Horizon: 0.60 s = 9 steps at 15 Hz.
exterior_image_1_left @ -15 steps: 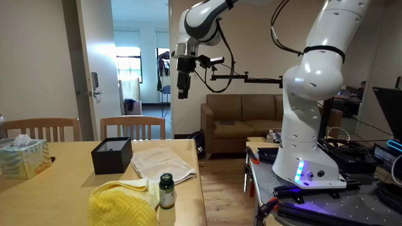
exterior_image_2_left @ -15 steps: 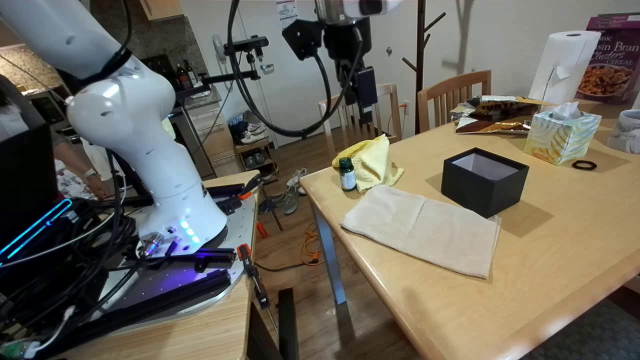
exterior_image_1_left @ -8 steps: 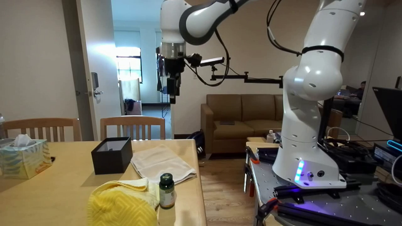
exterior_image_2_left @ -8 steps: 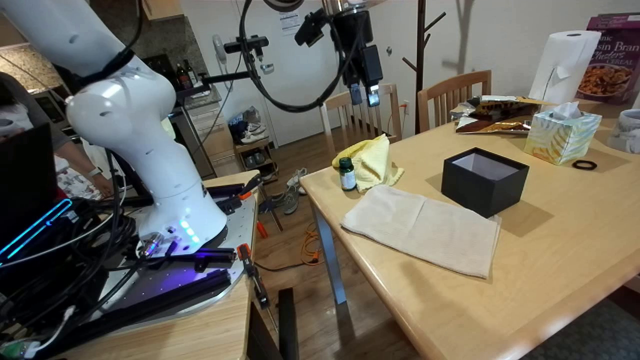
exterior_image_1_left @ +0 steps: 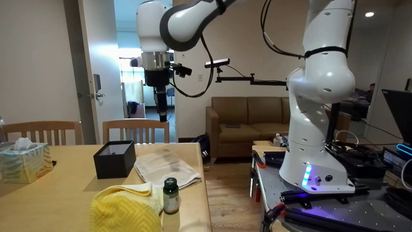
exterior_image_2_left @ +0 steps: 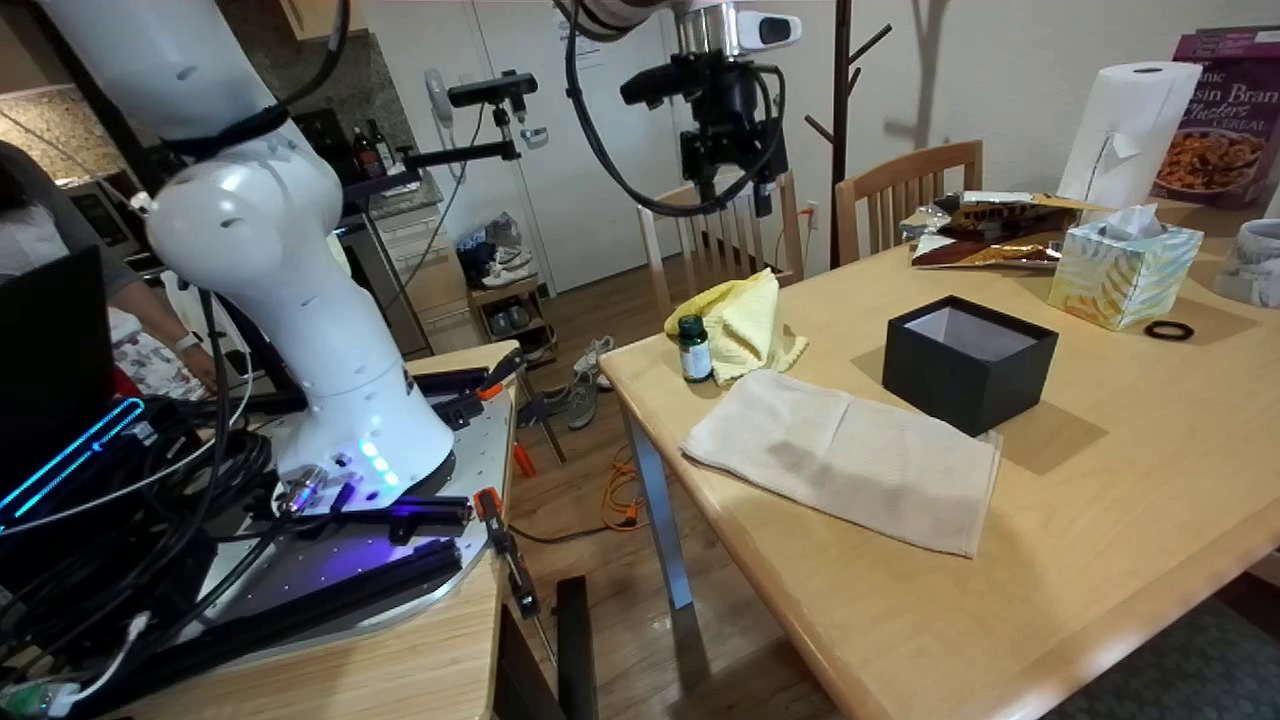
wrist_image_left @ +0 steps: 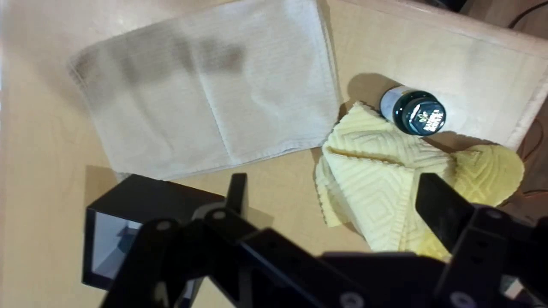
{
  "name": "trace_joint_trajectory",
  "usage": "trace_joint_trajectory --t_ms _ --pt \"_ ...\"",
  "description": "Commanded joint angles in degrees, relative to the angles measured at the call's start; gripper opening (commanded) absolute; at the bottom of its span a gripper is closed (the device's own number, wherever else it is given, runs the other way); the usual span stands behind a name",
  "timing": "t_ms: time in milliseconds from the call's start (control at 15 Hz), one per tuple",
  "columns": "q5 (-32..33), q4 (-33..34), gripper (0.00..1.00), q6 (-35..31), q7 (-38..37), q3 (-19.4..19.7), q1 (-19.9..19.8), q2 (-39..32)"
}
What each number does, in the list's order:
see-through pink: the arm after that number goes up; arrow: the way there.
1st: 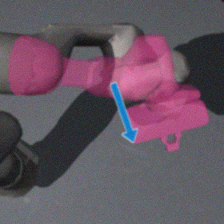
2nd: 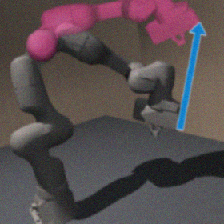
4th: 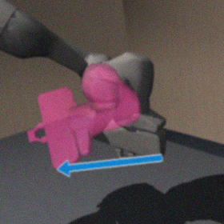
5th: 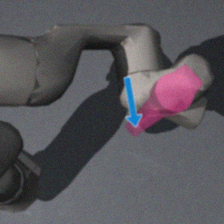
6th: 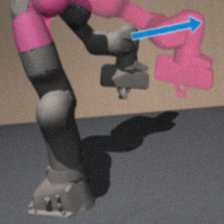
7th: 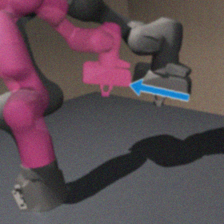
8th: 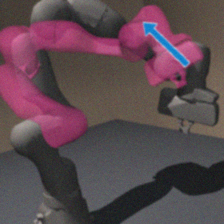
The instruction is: Pick up the yellow towel and place it in the black box.
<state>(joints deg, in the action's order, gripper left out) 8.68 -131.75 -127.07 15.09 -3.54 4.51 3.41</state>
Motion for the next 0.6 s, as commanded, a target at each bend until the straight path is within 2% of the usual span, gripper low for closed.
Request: trace_joint_trajectory --t_ms 0,200,267,400,533 --pt "-9.6 4.1 1.00 -0.1 15.3 1.2 -0.4 -4.4" --pt "-17.1 8.4 1.00 4.3 26.6 1.3 -1.3 -8.7" --pt "-13.2 4.8 1.00 1.3 20.1 0.9 -0.9 -5.4" --pt "-15.1 6.7 1.00 2.8 23.6 0.9 -1.4 -7.6" --pt "-15.2 7.5 1.00 3.1 24.1 0.8 -1.5 -8.5"
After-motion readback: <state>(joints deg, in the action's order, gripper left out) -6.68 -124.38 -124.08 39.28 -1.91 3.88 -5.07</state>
